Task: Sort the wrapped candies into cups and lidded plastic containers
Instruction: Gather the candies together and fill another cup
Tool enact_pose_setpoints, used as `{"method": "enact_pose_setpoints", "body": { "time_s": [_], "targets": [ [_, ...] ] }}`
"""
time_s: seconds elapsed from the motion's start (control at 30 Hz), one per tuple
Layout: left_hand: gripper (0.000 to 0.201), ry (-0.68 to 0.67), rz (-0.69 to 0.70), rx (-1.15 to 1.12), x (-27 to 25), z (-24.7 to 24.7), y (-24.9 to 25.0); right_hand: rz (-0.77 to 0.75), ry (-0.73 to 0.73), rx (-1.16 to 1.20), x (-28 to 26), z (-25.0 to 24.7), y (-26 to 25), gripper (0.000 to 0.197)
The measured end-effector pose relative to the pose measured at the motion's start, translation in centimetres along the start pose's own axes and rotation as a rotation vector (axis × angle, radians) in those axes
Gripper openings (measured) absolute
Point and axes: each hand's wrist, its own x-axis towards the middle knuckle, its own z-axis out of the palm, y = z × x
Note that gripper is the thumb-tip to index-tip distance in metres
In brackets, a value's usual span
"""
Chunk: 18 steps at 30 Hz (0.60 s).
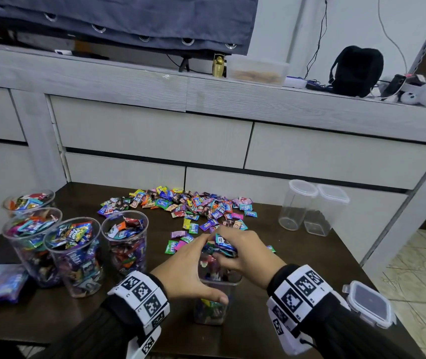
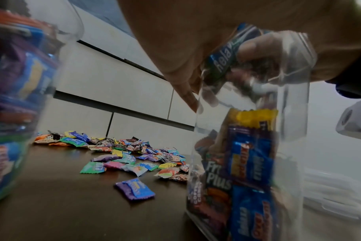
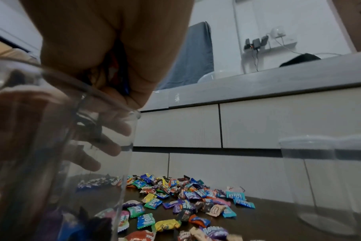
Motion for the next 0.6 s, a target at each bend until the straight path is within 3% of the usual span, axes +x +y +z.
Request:
{"method": "enact_pose_setpoints", "body": {
  "time_s": [0.3, 0.6],
  "targets": [
    [0.090, 0.058, 0.039, 0.002, 0.2, 0.3, -0.3, -0.024, -0.286, -0.257, 0.7, 0.8, -0.3, 0.039],
    [0.094, 0.110, 0.084, -0.145, 0.0, 0.8, -0.8, -0.025, -0.277, -0.164, 1.3, 0.5, -0.8, 0.035]
  ]
}}
